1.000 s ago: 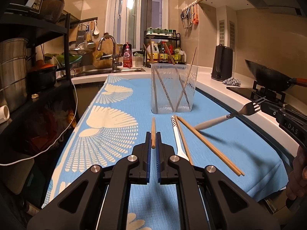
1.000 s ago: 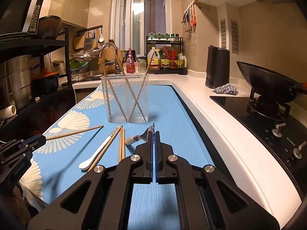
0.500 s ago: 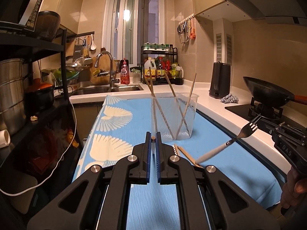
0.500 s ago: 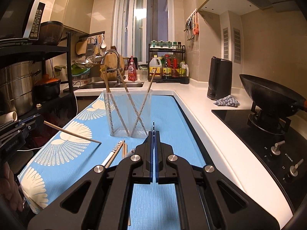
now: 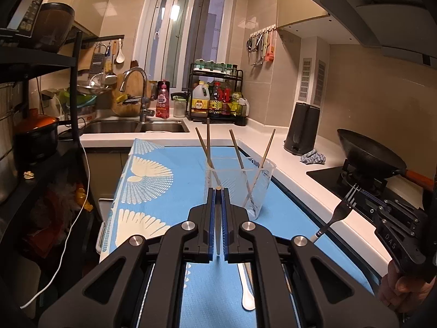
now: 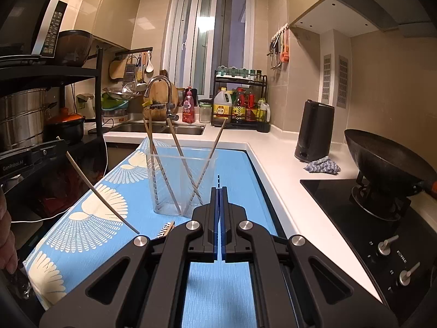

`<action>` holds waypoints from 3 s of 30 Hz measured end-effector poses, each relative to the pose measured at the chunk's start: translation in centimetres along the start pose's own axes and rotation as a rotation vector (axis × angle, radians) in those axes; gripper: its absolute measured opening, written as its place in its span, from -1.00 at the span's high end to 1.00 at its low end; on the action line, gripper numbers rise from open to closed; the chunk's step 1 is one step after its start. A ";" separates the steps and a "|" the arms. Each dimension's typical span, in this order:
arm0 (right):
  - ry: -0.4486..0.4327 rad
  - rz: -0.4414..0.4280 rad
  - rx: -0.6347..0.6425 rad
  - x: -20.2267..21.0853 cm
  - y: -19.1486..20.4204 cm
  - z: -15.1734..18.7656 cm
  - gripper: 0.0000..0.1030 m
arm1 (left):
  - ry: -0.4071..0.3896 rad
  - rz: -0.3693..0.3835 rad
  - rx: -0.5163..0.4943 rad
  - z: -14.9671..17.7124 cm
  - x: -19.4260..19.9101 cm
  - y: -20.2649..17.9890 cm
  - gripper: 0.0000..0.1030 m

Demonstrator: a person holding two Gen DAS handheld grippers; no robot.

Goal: Organize utensils
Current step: 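Lift the chopstick and fork with both tools toward the clear container, then lower the chopstick and fork into the container and open both tools, then move the left tool to the white spoon while the right tool moves to two chopsticks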

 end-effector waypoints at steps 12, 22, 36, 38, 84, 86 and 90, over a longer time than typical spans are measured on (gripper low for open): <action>-0.026 -0.012 0.047 -0.4 1.0 -3.5 0.98 | 0.095 -0.019 -0.050 -2.5 -0.2 -1.1 0.91; -0.014 -0.026 0.065 -1.2 0.7 -6.0 0.98 | 0.172 -0.015 -0.045 -3.7 -0.5 -1.1 0.91; -0.135 -0.045 0.079 -3.0 -0.2 -16.7 0.98 | 0.033 0.043 -0.056 -14.7 0.4 -1.7 0.91; -0.152 -0.031 0.090 -4.3 -0.1 -17.8 0.98 | 0.013 0.043 -0.050 -15.8 -0.4 -1.8 0.91; -0.045 -0.006 0.102 -12.3 1.0 -14.0 0.51 | 0.018 0.023 -0.056 -11.0 -10.0 -1.6 0.19; -0.075 -0.019 0.079 -10.3 0.6 -14.2 0.46 | -0.017 0.008 -0.074 -11.2 -8.1 -2.1 0.11; -0.116 -0.036 0.084 -6.1 0.5 -13.3 0.45 | -0.046 0.004 -0.069 -9.9 -4.7 -3.0 0.08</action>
Point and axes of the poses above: each gripper's, at about its wrist camera, not at the fingertips, and x roughly against the way its jaws point, y to its left, z to its underside, the point moved 7 cm from there along -x, roughly the way its jaws point, and after that the axes turned 2 degrees about -x, right-handed, at the moved point
